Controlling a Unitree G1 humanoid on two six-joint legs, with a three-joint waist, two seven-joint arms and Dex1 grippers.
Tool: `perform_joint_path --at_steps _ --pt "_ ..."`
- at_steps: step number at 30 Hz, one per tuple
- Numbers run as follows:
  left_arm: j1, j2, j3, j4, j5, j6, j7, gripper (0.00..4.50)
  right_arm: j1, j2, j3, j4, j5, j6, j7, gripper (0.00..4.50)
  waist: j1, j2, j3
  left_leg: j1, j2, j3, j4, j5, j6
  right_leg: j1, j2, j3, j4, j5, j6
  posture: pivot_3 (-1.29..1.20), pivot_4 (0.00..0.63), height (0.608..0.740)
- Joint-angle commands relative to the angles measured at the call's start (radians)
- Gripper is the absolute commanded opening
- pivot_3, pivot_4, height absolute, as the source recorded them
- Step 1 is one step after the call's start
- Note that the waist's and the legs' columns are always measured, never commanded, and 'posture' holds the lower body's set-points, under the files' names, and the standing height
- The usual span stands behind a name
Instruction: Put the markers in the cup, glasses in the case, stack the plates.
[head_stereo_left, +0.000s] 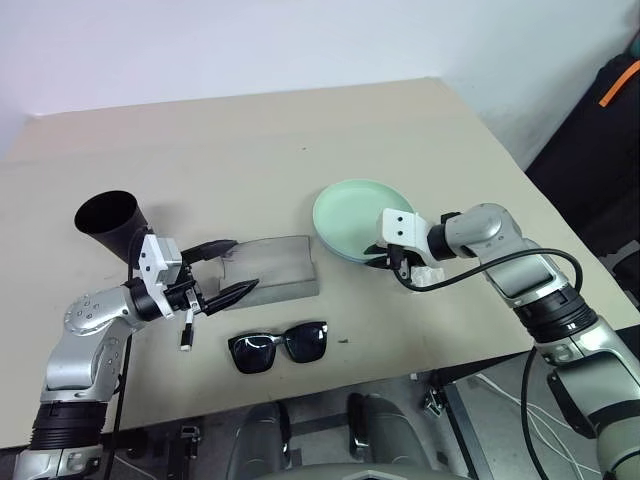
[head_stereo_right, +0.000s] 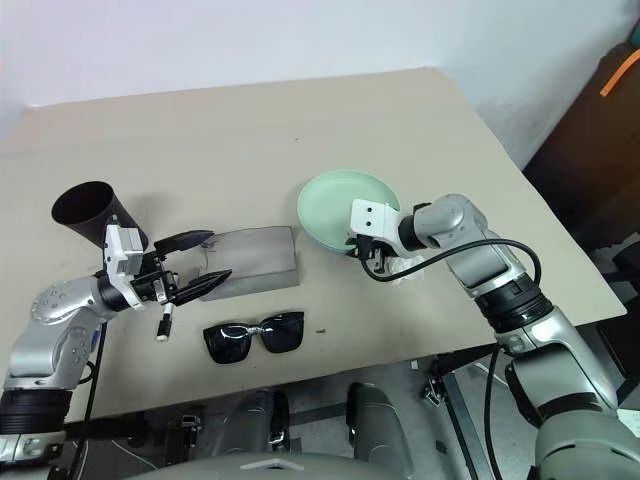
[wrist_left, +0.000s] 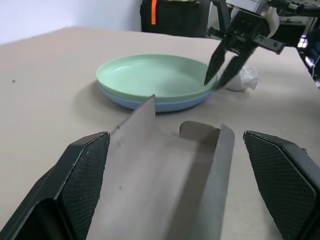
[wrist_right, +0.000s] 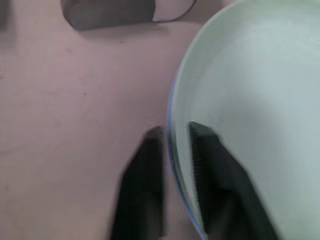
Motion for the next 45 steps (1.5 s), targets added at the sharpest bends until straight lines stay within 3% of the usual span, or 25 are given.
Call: perform_joint_path --at_steps 1,8,16,30,33,43,44,45 --pt "-0.004 -0.002 0.004 -0.004 0.002 -0.017 -0.003 4.5 -0.035 -0.009 -0.095 -0.044 0.056 0.03 0.01 2.05 0.0 0.0 0.0 0.0 0.0 0.0 0.0 0.0 0.0 0.0 0.0 0.0 0.0 0.0 0.0 0.0 0.15 0.735" --pt "0.0 -0.004 0.007 -0.013 0.0 -0.013 -0.001 4.5 0.025 -0.074 -0.289 -0.123 0.206 0.186 0.009 4.4 0.003 0.0 0.0 0.0 0.0 0.0 0.0 0.0 0.0 0.0 0.0 0.0 0.0 0.0 0.0 0.0 0.15 0.735" --pt "-0.006 0.003 0.006 -0.006 -0.002 -0.004 -0.007 4.5 0.191 -0.162 -0.407 -0.125 0.298 0.363 -0.02 4.46 0.0 0.0 0.0 0.0 0.0 0.0 -0.001 0.0 -0.001 0.0 -0.001 0.0 -0.002 0.0 0.0 0.0 0.15 0.735" --pt "-0.043 0.003 -0.011 0.019 0.021 -0.007 -0.026 4.5 0.284 -0.132 -0.288 -0.076 0.253 0.348 -0.075 4.46 0.002 0.0 0.0 0.0 0.0 0.0 0.0 0.0 0.0 0.0 0.0 0.0 -0.002 0.0 0.0 0.0 0.15 0.735" --pt "-0.048 -0.001 -0.009 0.019 0.023 -0.007 -0.023 4.5 0.28 -0.136 -0.292 -0.07 0.265 0.35 -0.065 3.86 0.002 0.0 0.0 0.0 0.0 0.0 0.0 0.0 0.0 0.001 0.0 0.0 -0.002 0.0 0.0 0.0 0.15 0.735" --pt "-0.028 -0.005 -0.003 -0.001 0.018 -0.001 -0.009 4.5 0.269 -0.206 -0.33 -0.135 0.311 0.344 -0.004 0.35 0.001 0.0 0.0 0.0 0.0 -0.001 -0.001 0.0 0.0 0.0 0.0 0.0 -0.002 0.0 0.0 0.0 0.15 0.735" --pt "-0.024 -0.003 -0.001 -0.006 0.016 0.001 -0.008 4.5 0.258 -0.209 -0.341 -0.143 0.324 0.347 -0.001 0.04 0.001 0.0 0.0 0.0 0.0 -0.001 -0.001 0.0 0.0 0.0 0.0 0.0 -0.002 0.0 0.0 0.0 0.15 0.735" --pt "-0.019 -0.001 0.002 -0.01 0.013 0.002 -0.007 4.5 0.246 -0.208 -0.354 -0.147 0.339 0.352 0.001 0.02 0.0 0.0 0.0 0.0 0.0 -0.001 0.0 0.0 0.0 0.0 0.0 0.0 -0.002 0.0 0.0 0.0 0.15 0.735"
